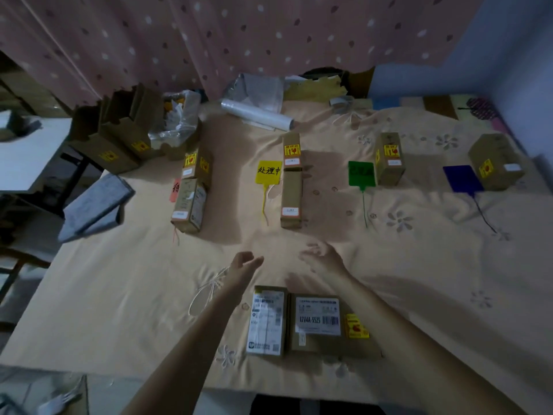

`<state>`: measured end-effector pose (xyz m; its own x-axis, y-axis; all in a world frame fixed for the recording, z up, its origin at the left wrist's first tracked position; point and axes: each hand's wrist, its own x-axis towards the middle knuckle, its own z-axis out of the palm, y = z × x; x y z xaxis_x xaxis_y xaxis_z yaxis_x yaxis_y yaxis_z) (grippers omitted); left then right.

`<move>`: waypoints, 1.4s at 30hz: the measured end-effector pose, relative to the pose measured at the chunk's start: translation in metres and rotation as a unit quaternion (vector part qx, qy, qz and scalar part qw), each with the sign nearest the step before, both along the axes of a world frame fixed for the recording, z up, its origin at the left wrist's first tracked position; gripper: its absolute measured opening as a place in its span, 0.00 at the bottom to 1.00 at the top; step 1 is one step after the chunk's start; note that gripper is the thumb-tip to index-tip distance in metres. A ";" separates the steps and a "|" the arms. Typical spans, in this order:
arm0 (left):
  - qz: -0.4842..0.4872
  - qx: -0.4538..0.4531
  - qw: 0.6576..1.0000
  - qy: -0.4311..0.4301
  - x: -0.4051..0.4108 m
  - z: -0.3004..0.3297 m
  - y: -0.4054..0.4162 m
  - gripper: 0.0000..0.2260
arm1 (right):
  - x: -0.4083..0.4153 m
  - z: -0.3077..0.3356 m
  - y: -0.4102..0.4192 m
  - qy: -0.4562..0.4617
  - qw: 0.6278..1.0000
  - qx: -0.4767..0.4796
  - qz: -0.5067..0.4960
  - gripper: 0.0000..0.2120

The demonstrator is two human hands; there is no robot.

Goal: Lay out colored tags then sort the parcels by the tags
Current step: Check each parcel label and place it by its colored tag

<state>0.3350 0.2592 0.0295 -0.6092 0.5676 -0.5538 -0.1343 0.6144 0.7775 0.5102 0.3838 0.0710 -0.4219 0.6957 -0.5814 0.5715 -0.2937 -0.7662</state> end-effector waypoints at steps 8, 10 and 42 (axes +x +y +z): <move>-0.051 -0.124 0.991 -0.008 0.017 -0.028 -0.084 0.18 | 0.001 -0.007 -0.107 -0.152 0.967 0.092 0.181 0.26; -0.057 -0.097 0.991 -0.079 0.031 -0.009 -0.096 0.11 | -0.005 -0.015 -0.128 -0.193 0.956 0.128 0.180 0.30; -0.108 0.293 0.923 -0.226 0.002 0.161 -0.155 0.24 | -0.023 0.134 -0.184 0.301 0.948 -0.034 -0.094 0.23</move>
